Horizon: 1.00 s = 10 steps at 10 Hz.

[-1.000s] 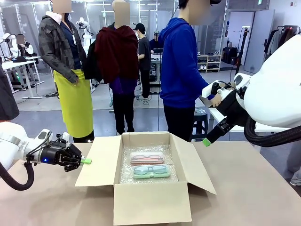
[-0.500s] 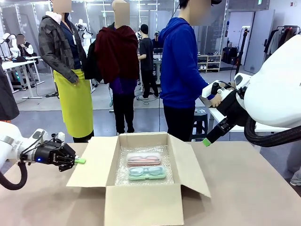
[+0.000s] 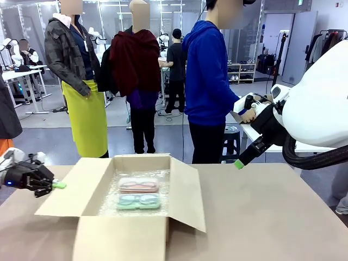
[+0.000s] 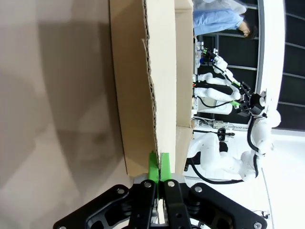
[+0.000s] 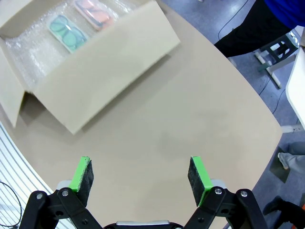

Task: Pack the glasses set securely to prepare it for shipping.
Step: Position the Package Box on the left side of the table.

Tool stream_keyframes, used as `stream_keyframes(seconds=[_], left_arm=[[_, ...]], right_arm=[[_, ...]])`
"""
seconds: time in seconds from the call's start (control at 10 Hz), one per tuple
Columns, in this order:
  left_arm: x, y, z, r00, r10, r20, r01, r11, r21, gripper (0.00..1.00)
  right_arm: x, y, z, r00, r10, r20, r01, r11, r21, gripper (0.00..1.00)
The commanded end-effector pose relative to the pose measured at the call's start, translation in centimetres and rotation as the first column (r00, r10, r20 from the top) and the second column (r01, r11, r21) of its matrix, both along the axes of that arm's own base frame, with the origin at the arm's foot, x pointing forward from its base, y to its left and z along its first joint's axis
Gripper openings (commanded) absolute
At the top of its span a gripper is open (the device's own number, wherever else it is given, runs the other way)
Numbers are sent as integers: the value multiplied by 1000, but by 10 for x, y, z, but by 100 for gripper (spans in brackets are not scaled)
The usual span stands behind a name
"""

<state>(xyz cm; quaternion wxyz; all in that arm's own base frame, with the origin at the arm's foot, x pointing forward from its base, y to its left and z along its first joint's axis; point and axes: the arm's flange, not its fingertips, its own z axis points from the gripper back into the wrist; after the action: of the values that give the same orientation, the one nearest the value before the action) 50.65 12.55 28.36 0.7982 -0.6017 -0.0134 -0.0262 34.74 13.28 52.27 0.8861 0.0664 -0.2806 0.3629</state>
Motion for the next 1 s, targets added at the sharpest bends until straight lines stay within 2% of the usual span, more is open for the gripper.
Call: stream_keyframes(seconds=[0.0,0.2,0.5,0.9], left_arm=[[8,60,-5,1000,-12,-2,12,1000,-20,1],[9,122,-2,1000,-9,-17,8,1000,-29,1],[5,200,7,999,-27,-18,27,999,35,1],[-14,272,21,999,-14,-42,17,997,81,1]], right_arm=[[-1,4,-1,1000,-12,-2,12,1000,3,100],[-1,4,-1,1000,-12,-2,12,1000,3,100],[-1,4,-1,1000,-12,-2,12,1000,3,100],[-1,4,-1,1000,-12,-2,12,1000,3,100]])
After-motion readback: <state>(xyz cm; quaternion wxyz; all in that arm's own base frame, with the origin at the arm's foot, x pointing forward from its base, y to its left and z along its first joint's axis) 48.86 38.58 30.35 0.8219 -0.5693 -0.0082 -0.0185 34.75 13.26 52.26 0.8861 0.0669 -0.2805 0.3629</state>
